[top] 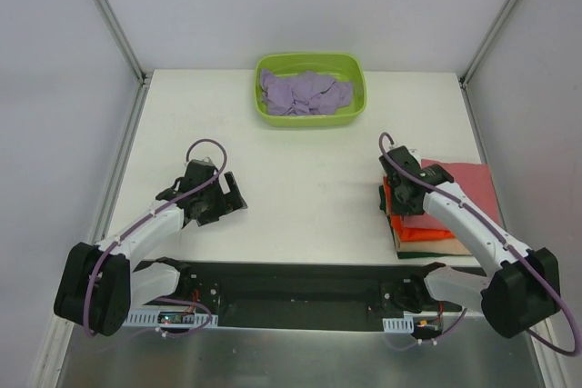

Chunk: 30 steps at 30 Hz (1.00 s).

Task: Fold and stack the t-shirts
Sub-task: Put the neatly folded tshirt into the corner of the board with the right arm

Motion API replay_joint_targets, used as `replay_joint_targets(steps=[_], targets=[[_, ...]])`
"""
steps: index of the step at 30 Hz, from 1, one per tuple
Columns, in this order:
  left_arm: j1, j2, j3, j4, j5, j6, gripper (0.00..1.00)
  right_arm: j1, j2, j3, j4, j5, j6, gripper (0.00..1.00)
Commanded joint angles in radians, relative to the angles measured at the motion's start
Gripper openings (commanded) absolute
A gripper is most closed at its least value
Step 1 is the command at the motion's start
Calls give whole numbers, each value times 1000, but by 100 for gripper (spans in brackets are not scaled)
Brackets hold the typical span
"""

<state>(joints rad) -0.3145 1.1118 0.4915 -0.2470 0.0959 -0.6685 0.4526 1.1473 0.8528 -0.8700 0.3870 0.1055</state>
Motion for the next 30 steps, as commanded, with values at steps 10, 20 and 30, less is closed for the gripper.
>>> replay_joint_targets(steps=[10, 20, 30], targets=[[-5, 19, -4, -38, 2, -9, 99, 44, -57, 0, -113, 38, 83, 1], [-3, 6, -5, -43, -4, -6, 99, 162, -78, 34, -228, -5, 103, 1], [-3, 22, -2, -43, -4, -6, 99, 285, -28, 54, -319, 29, 172, 1]])
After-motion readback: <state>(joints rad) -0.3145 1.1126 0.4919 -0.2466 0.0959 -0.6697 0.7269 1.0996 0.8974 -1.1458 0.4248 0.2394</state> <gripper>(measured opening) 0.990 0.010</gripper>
